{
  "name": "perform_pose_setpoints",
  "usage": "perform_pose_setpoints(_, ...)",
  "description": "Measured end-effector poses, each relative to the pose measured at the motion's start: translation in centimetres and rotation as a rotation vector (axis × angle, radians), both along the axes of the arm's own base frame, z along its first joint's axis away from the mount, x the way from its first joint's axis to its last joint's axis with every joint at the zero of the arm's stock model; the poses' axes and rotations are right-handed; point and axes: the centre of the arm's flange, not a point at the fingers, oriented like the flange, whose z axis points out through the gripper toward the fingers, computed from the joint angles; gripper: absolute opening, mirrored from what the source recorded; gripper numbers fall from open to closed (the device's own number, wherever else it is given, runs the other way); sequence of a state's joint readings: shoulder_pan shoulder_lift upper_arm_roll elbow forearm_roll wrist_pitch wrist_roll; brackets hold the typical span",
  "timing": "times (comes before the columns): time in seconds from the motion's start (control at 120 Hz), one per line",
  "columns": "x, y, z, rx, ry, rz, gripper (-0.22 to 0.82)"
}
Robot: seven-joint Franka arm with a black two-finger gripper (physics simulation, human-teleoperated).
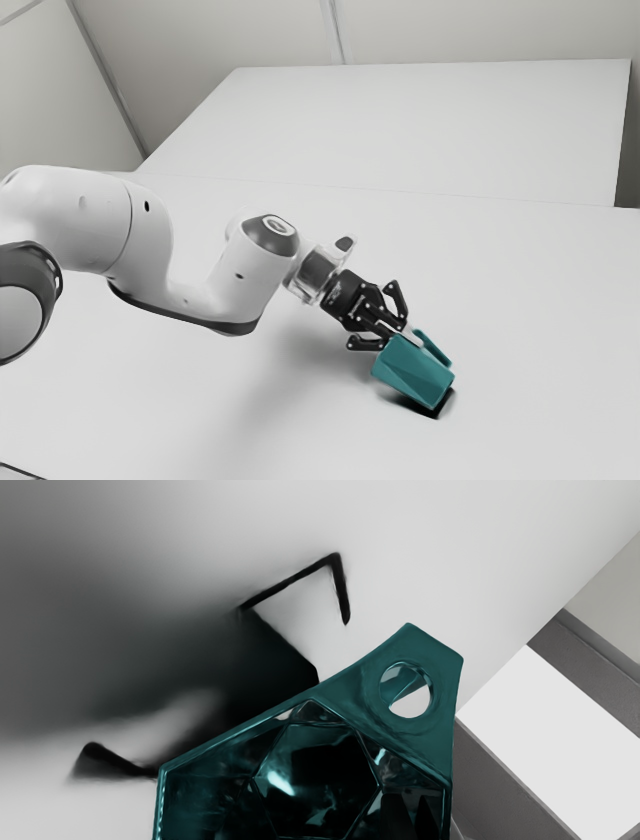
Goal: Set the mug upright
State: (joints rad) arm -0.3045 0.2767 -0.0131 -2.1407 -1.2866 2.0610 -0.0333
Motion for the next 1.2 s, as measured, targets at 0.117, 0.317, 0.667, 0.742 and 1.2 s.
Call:
perform_pose_setpoints(0.117,0.3,-0.1,0.4,0.006,-0.01,0.001,-0.16)
perform_pose_setpoints(0.317,1.6,-0.2,4.0,0.069,-0.116,-0.074,-0.17)
perform_pose_setpoints(0.667,2.9,4.3,17.2,0.529,-0.48,-0.359,-0.18)
perform_pose_setpoints(0.742,3.1,6.1,17.5,0.622,-0.494,-0.391,-0.18)
perform_pose_setpoints(1.2,0.5,11.7,15.8,0.942,-0.497,-0.567,-0.18)
